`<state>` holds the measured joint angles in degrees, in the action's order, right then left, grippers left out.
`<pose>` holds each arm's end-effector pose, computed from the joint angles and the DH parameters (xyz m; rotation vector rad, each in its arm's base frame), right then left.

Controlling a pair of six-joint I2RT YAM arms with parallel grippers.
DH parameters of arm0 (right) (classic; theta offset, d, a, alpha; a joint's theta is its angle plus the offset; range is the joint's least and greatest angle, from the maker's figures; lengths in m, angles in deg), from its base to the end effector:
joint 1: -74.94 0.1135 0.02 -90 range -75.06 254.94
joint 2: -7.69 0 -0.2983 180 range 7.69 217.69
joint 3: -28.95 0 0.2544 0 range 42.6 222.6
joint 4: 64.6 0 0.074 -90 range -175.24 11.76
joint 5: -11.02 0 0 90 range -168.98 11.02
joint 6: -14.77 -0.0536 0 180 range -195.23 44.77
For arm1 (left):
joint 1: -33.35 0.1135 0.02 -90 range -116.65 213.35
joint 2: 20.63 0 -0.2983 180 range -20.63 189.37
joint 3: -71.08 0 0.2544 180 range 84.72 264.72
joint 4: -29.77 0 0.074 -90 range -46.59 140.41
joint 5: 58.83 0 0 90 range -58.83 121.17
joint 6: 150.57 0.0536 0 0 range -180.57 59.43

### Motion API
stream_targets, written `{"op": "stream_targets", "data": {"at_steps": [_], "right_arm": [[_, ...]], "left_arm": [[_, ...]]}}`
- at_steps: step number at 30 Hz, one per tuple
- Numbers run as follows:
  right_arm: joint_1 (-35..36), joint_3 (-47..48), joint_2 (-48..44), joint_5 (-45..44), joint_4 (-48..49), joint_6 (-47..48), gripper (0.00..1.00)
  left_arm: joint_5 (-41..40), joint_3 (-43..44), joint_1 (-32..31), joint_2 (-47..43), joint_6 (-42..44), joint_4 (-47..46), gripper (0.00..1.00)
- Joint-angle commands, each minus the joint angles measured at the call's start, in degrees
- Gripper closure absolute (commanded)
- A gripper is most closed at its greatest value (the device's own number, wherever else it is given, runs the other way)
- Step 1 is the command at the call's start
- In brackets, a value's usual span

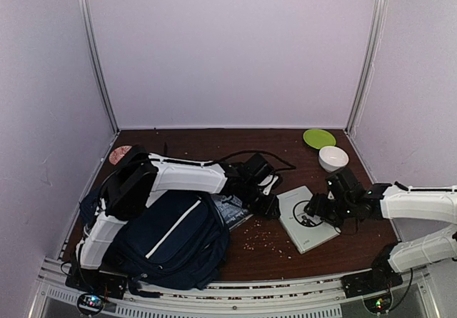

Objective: Pack the student bag
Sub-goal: Adjust the book at the center of the board.

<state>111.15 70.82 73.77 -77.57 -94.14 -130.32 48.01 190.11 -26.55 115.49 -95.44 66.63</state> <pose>0.1659 0.1231 0.1790 0.4231 2.6095 0.6415 0.2634 -0.4853 0.1442 0.7313 2.6782 -0.9420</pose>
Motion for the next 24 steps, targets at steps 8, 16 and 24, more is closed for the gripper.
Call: {"op": "stream_targets", "data": {"at_steps": [8,16,24], "right_arm": [[-10.95,3.25,4.42,0.03,-5.88,12.59,0.30],[-11.57,-0.76,7.10,6.60,-2.33,12.25,0.32],[-10.94,-6.99,3.64,22.04,6.98,8.58,0.40]], "left_arm": [[-1.67,-11.18,-0.83,-10.23,-4.48,-8.62,0.23],[0.67,-6.16,-0.77,-6.97,-5.29,-7.86,0.09],[1.00,-4.36,-0.75,-4.73,-4.98,-6.48,0.13]]}}
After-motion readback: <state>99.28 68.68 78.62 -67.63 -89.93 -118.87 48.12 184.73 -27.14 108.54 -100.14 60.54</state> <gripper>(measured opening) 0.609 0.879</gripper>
